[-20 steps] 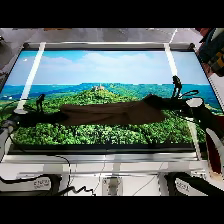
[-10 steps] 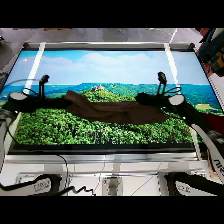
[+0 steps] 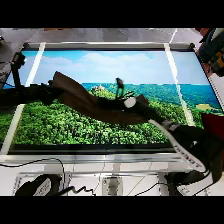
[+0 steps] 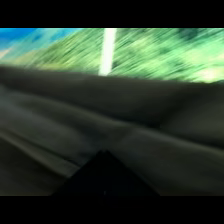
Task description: Fold the clothes and pants, and hang the long-sleeved shirts on hangers.
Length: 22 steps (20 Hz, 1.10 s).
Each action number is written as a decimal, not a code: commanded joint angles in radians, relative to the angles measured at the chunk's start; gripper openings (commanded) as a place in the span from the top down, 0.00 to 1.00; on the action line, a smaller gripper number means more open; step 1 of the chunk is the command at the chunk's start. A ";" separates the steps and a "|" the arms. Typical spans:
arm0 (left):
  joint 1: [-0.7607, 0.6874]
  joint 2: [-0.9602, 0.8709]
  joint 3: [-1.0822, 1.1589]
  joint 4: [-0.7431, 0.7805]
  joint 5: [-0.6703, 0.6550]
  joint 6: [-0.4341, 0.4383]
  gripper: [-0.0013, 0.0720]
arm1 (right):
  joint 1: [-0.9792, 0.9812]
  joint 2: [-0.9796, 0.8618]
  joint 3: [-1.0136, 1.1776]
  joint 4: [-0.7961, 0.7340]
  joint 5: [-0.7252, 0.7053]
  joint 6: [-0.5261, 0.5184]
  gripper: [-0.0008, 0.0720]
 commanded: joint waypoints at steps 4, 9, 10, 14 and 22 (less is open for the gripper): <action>-0.007 0.039 -0.002 -0.249 0.022 -0.072 0.97 | 0.118 -0.063 0.064 0.030 -0.031 0.058 0.97; -0.132 -0.017 -0.002 -0.256 0.046 -0.106 0.97 | -0.129 0.023 0.064 -0.153 0.246 0.057 0.97; -0.184 -0.054 -0.002 -0.255 0.050 -0.146 0.97 | -0.206 0.051 0.064 -0.198 0.323 0.057 0.97; -0.468 -0.246 0.000 -0.259 0.234 -0.245 0.97 | -0.510 0.169 0.064 -0.347 0.543 0.057 0.97; -0.845 -0.575 0.175 -0.305 0.586 -0.274 0.04 | -0.903 0.243 0.059 -0.557 0.712 0.032 0.92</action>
